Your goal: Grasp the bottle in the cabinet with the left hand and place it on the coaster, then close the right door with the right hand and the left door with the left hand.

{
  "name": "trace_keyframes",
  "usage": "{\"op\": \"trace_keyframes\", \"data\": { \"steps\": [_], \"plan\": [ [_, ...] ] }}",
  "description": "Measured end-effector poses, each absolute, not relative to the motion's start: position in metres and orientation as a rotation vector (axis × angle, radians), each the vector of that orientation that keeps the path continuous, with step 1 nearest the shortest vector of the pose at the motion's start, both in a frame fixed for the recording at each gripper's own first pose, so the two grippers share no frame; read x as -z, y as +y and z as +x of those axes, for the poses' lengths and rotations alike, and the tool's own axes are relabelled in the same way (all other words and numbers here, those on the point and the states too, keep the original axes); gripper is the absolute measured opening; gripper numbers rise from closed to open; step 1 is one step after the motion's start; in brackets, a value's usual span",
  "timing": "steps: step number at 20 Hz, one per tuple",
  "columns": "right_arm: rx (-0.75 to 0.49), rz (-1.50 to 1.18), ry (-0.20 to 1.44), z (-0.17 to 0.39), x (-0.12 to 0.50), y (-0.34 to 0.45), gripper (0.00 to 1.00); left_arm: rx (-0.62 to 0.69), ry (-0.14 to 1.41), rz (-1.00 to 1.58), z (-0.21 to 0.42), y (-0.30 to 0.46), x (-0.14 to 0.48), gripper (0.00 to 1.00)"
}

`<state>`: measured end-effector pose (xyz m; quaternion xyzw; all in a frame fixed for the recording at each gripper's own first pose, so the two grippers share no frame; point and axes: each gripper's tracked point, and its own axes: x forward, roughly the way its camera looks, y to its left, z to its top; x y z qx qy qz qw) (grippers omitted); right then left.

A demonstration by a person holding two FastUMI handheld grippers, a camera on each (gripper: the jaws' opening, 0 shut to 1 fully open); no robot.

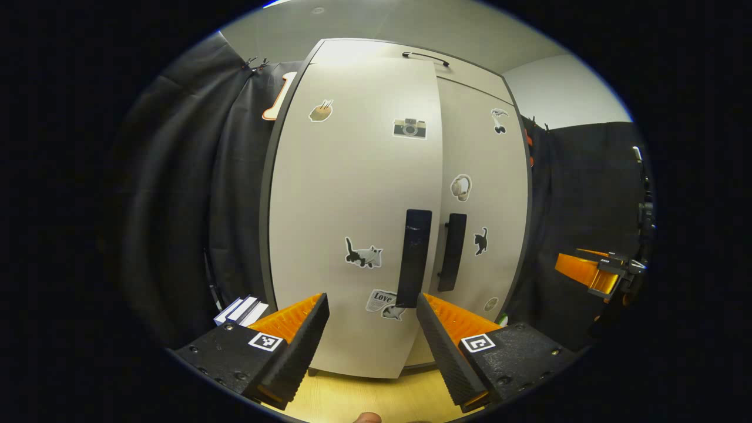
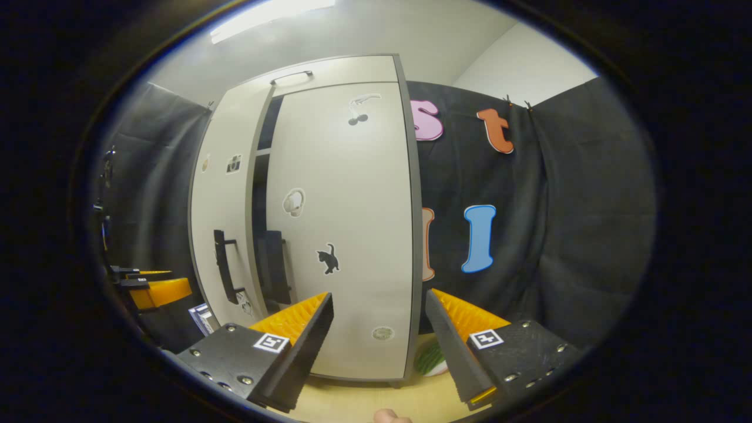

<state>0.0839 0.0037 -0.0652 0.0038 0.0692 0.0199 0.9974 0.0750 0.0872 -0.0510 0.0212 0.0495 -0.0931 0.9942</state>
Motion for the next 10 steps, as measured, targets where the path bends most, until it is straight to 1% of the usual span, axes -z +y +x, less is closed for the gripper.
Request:
{"op": "trace_keyframes", "data": {
  "steps": [5,10],
  "plan": [
    [-0.060,0.020,0.112,0.086,0.041,0.006,0.96,0.205,0.068,0.086,0.071,0.061,0.017,0.94],
    [-0.026,0.034,0.067,0.093,-0.012,-0.013,0.96,0.213,0.027,0.134,0.067,0.018,-0.043,0.94]
  ]
}}
